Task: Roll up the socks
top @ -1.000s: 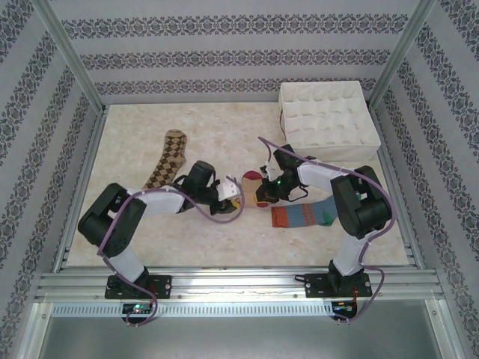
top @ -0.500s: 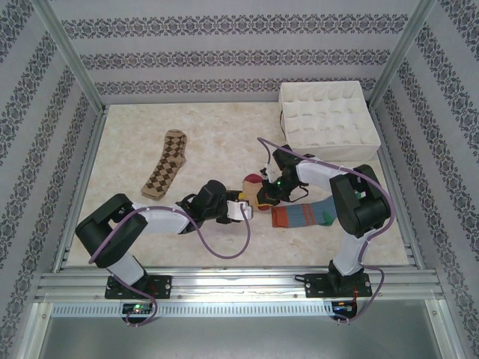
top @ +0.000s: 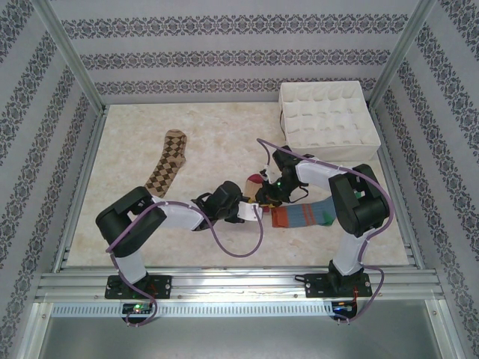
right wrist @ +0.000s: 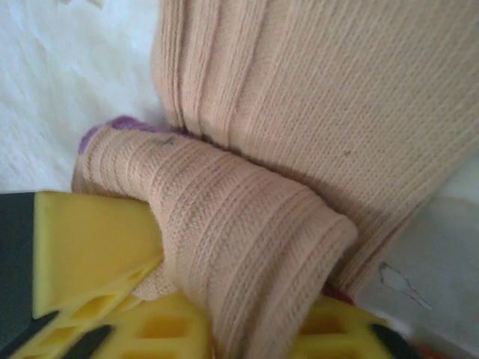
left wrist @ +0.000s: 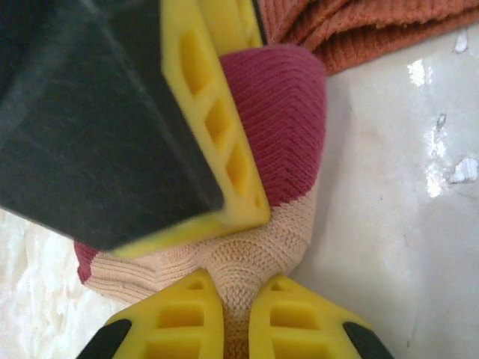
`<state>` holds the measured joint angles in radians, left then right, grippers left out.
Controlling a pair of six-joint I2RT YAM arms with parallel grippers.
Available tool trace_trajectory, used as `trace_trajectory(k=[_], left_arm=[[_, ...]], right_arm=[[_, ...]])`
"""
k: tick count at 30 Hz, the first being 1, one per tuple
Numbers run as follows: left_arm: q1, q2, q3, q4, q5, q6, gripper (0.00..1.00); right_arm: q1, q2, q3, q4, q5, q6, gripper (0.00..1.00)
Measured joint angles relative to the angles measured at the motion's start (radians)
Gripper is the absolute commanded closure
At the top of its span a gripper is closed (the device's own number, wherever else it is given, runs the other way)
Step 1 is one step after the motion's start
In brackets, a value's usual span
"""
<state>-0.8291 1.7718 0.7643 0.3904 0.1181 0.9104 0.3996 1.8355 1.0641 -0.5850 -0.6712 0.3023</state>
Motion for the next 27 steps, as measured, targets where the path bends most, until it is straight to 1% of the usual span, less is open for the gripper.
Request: trace_trajectory(k=[2,4,7,11,16,18,23,25,27], left_arm=[[0.014,-0.006,0.008,-0.027,0.036,-0.026,0.95],[0.037,-0.011,0.027,-0.072,0.101,-0.065,0.95],[0.083,-0.011,0.091,-0.187,0.232,-0.142,0.99],[0.154,0.017,0.192,-0.344,0.406,-0.252,1.0],[0.228,0.101,0.299,-0.483,0.584,-0.357,1.0],[0.246,0.132,0.339,-0.532,0.634,-0.383,1.0],[0.267,0.184,0.399,-0.599,0.708,-0.43,0.99],[0.269,0.198,0.41,-0.609,0.73,-0.444,0.98],[0.274,0.206,0.414,-0.619,0.739,-0.453,0.95]], right_arm=[[0.0,-0.011,-0.011,-0.002,-0.001,-0.006,0.5],[0.0,-0.043,-0.029,0.002,-0.001,-0.01,0.46],[-0.009,-0.118,-0.074,0.021,0.001,-0.009,0.45],[-0.024,-0.204,-0.128,0.086,0.011,0.01,0.44],[-0.027,-0.221,-0.161,0.185,0.03,0.04,0.44],[-0.026,-0.221,-0.171,0.221,0.037,0.051,0.44],[-0.01,-0.186,-0.165,0.273,0.055,0.061,0.45],[0.004,-0.153,-0.159,0.285,0.061,0.061,0.48],[0.012,-0.127,-0.151,0.29,0.061,0.061,0.53]])
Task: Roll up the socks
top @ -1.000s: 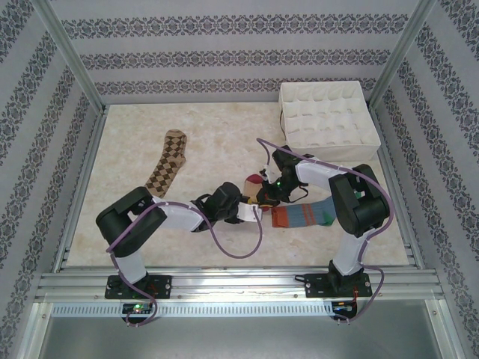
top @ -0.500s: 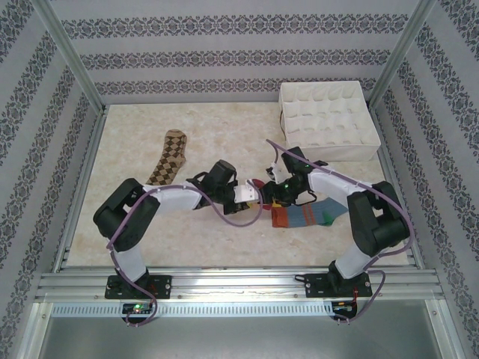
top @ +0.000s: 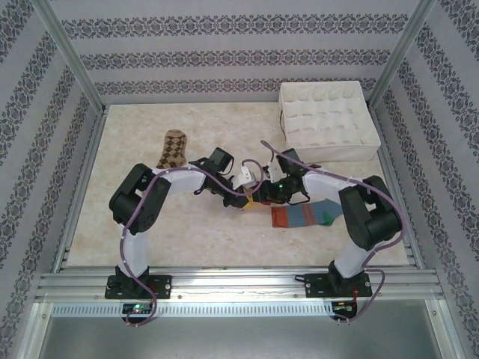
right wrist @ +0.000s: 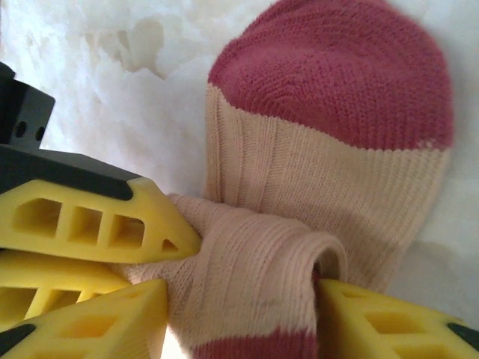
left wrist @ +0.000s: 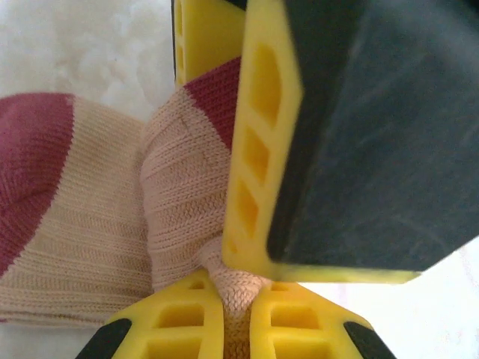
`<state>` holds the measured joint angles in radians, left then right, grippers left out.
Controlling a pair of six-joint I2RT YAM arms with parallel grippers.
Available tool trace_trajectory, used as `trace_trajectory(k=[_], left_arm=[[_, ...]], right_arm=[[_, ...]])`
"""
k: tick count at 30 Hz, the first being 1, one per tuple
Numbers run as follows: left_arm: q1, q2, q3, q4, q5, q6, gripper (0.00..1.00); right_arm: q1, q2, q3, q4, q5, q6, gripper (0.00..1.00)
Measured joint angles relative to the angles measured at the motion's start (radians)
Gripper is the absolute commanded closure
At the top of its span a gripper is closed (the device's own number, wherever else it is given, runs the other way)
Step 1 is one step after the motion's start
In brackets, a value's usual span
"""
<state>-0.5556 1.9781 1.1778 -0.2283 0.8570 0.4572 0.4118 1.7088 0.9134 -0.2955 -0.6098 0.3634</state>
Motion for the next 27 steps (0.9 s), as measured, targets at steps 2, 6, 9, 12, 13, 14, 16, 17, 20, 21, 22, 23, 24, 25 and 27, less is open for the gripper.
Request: trace_trajectory(k=[2,6,9,12,13,14,16,17,20,21,22,23,24,25,27], left_arm=[[0.002,0.003,0.001,0.0,0.005,-0.008,0.92],[0.006,0.003,0.001,0.0,0.006,-0.019,0.81],[0.006,-0.024,-0.051,0.065,-0.018,-0.019,0.69],[0.005,-0.124,-0.169,0.158,-0.092,-0.005,0.64],[0.003,-0.163,-0.209,0.186,-0.124,0.006,0.63],[0.001,-0.2,-0.246,0.212,-0.156,0.016,0.63],[-0.002,-0.291,-0.328,0.268,-0.226,0.056,0.61],[-0.005,-0.328,-0.36,0.292,-0.255,0.078,0.61],[-0.035,-0.422,-0.44,0.368,-0.348,0.17,0.57],[-0.058,-0.446,-0.465,0.4,-0.385,0.206,0.56],[-0.082,-0.46,-0.485,0.428,-0.419,0.239,0.55],[-0.108,-0.468,-0.505,0.46,-0.453,0.27,0.55],[-0.134,-0.47,-0.522,0.49,-0.486,0.301,0.54],[-0.159,-0.468,-0.538,0.518,-0.522,0.332,0.53],[-0.199,-0.455,-0.559,0.563,-0.581,0.388,0.51]], right_arm=[[0.003,0.009,0.01,0.001,0.0,0.002,0.56],[0.005,0.013,0.016,0.0,0.003,0.004,0.76],[0.01,0.031,0.033,-0.008,0.009,0.007,0.87],[0.019,0.063,0.055,-0.023,0.008,0.008,0.89],[0.022,0.069,0.063,-0.029,0.008,0.008,0.89],[0.022,0.075,0.072,-0.038,0.009,0.008,0.9],[0.022,0.085,0.088,-0.058,0.011,0.008,0.9],[0.022,0.089,0.094,-0.066,0.011,0.008,0.91],[0.022,0.101,0.114,-0.093,0.011,0.008,0.91],[0.022,0.107,0.122,-0.103,0.011,0.008,0.91],[0.022,0.113,0.131,-0.113,0.011,0.008,0.91],[0.022,0.117,0.138,-0.122,0.011,0.008,0.91],[0.022,0.122,0.146,-0.131,0.01,0.008,0.91],[0.022,0.128,0.154,-0.14,0.01,0.008,0.91],[0.022,0.138,0.167,-0.156,0.006,0.008,0.91]])
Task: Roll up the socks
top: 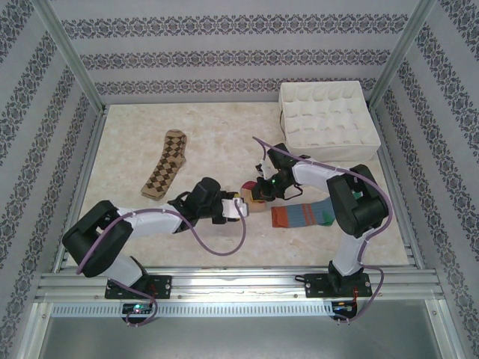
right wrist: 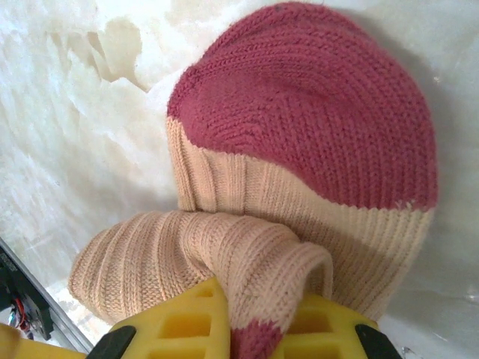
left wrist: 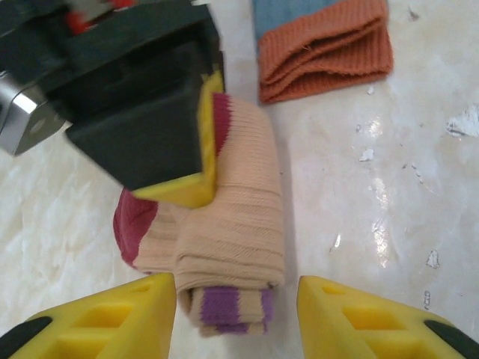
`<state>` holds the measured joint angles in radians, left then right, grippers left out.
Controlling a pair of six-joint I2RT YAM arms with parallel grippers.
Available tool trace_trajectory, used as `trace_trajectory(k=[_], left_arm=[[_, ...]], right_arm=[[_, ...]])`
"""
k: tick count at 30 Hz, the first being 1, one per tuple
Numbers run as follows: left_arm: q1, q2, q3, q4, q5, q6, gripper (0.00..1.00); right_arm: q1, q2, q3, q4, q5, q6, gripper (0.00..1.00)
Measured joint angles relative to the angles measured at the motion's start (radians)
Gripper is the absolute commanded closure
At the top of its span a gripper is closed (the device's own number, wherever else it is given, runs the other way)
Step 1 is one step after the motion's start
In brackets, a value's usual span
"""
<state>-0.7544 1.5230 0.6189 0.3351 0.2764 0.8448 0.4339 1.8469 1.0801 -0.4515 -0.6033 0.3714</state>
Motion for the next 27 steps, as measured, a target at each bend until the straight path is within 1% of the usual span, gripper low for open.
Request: trace_trajectory(k=[4,6,8,9,11,12,13,14,15,16,18,21,27], left_arm=[[-0.039,0.071,-0.003,0.092,-0.088,0.08,0.44],[-0.043,0.117,0.0,0.124,-0.114,0.101,0.44],[-0.043,0.162,0.012,0.135,-0.132,0.115,0.48],[-0.043,0.182,0.021,0.143,-0.138,0.117,0.52],[-0.043,0.197,0.045,0.145,-0.149,0.123,0.76],[-0.043,0.208,0.063,0.137,-0.152,0.118,0.9],[-0.043,0.216,0.077,0.124,-0.154,0.116,1.0],[-0.043,0.221,0.091,0.113,-0.154,0.114,1.0],[-0.042,0.224,0.109,0.092,-0.153,0.109,1.0],[-0.042,0.228,0.127,0.068,-0.15,0.099,1.0],[-0.035,0.23,0.153,0.015,-0.13,0.08,1.0],[-0.007,0.233,0.209,-0.093,-0.057,0.034,1.0],[0.066,0.297,0.41,-0.373,0.164,-0.1,1.0]], right_arm=[[-0.007,0.02,0.023,-0.028,-0.018,0.0,0.91],[-0.011,0.029,0.032,-0.039,-0.027,0.0,0.91],[-0.013,0.034,0.037,-0.045,-0.038,0.0,0.91],[-0.014,0.035,0.039,-0.047,-0.04,0.0,0.9],[-0.015,0.036,0.039,-0.051,-0.04,0.0,0.88],[-0.018,0.036,0.042,-0.054,-0.039,0.0,0.85],[-0.021,0.037,0.045,-0.057,-0.031,0.0,0.79],[-0.027,0.037,0.048,-0.061,-0.021,-0.002,0.74],[-0.033,0.037,0.05,-0.062,-0.014,-0.001,0.67],[-0.036,0.036,0.05,-0.063,-0.006,0.0,0.58],[-0.039,0.032,0.049,-0.066,0.004,-0.001,0.51],[-0.041,0.005,0.023,-0.045,0.008,0.003,0.47],[-0.083,-0.05,-0.042,0.004,-0.009,0.019,0.47]])
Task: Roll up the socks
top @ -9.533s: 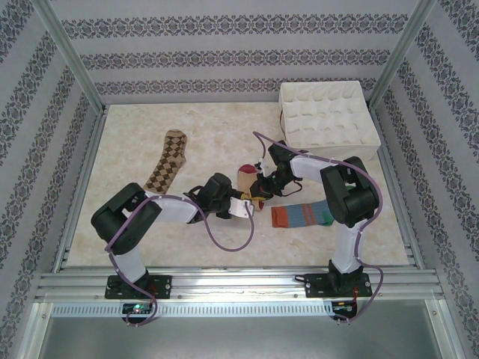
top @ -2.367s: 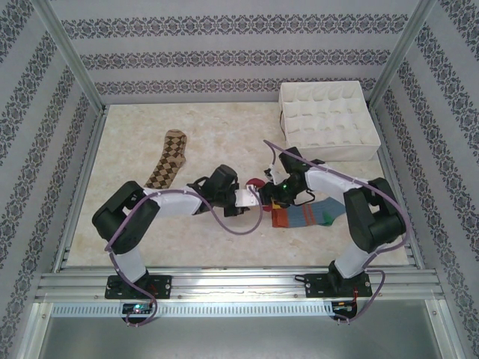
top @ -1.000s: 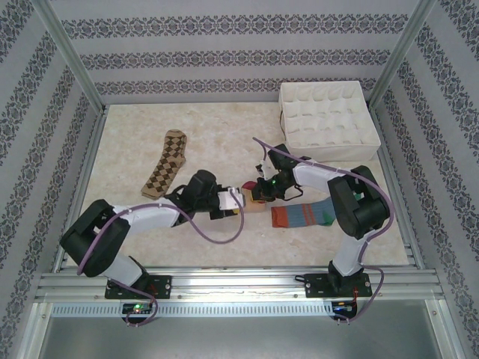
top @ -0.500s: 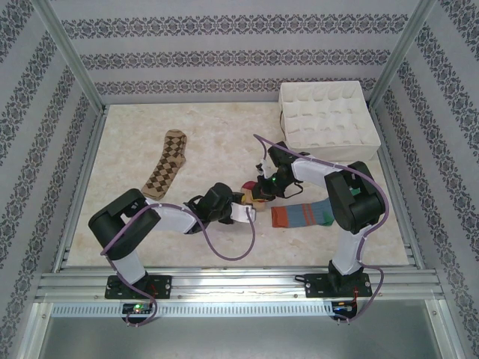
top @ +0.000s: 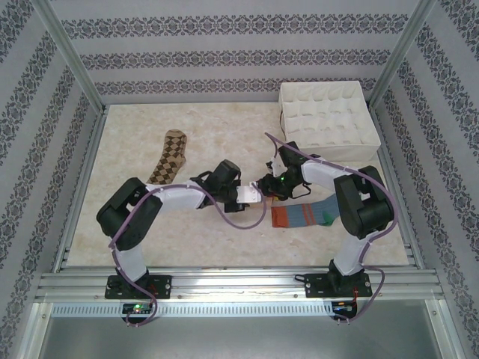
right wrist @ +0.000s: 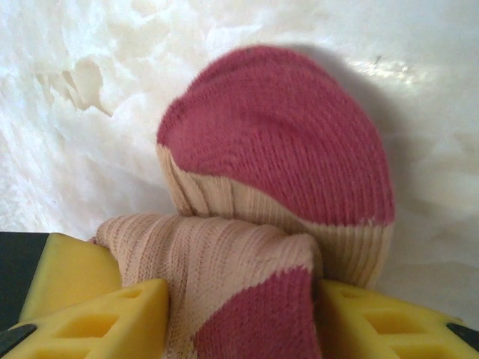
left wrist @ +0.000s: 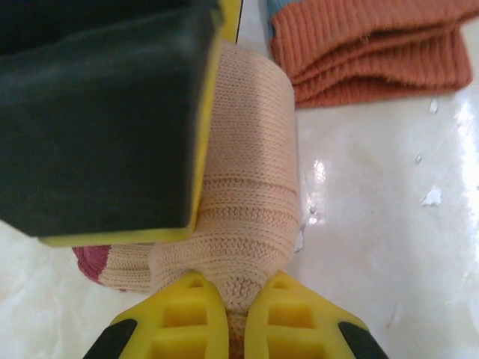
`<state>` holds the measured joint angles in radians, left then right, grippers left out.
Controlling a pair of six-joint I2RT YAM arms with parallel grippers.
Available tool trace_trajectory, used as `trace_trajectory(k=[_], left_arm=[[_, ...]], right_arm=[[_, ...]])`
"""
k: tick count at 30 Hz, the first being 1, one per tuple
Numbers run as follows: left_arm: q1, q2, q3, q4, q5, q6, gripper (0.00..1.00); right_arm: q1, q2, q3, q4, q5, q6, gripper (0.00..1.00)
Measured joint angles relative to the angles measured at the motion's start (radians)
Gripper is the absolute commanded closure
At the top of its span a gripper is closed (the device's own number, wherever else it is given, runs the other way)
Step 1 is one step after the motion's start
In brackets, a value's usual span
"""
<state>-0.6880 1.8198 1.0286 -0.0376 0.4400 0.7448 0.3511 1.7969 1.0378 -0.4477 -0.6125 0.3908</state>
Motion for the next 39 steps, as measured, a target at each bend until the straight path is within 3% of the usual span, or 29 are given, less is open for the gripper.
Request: trace_trajectory(k=[11,14,18,21,26,33,36,39], left_arm=[[0.114,0.178,0.284,-0.386,0.279,-0.227,1.0],[0.121,0.186,0.292,-0.419,0.302,-0.267,1.0],[0.121,0.185,0.286,-0.422,0.307,-0.309,0.89],[0.121,0.164,0.251,-0.392,0.296,-0.321,0.81],[0.12,0.07,0.129,-0.291,0.255,-0.299,0.67],[0.105,-0.196,-0.175,-0.015,0.142,-0.185,0.53],[0.055,-0.275,-0.282,0.127,0.049,-0.098,0.42],[-0.029,-0.308,-0.364,0.263,-0.063,-0.006,0.41]], right_arm=[[0.012,-0.018,-0.033,0.079,-0.001,0.018,0.49],[0.033,-0.018,-0.033,0.089,-0.002,0.029,0.63],[0.045,-0.014,-0.033,0.096,0.004,0.039,0.84],[0.046,-0.005,-0.032,0.1,0.002,0.047,0.9],[0.06,0.011,-0.022,0.097,-0.006,0.052,0.93],[0.064,0.031,0.0,0.069,-0.006,0.051,0.94],[0.064,0.035,0.008,0.059,-0.008,0.051,0.94],[0.064,0.043,0.015,0.051,-0.013,0.051,0.94]])
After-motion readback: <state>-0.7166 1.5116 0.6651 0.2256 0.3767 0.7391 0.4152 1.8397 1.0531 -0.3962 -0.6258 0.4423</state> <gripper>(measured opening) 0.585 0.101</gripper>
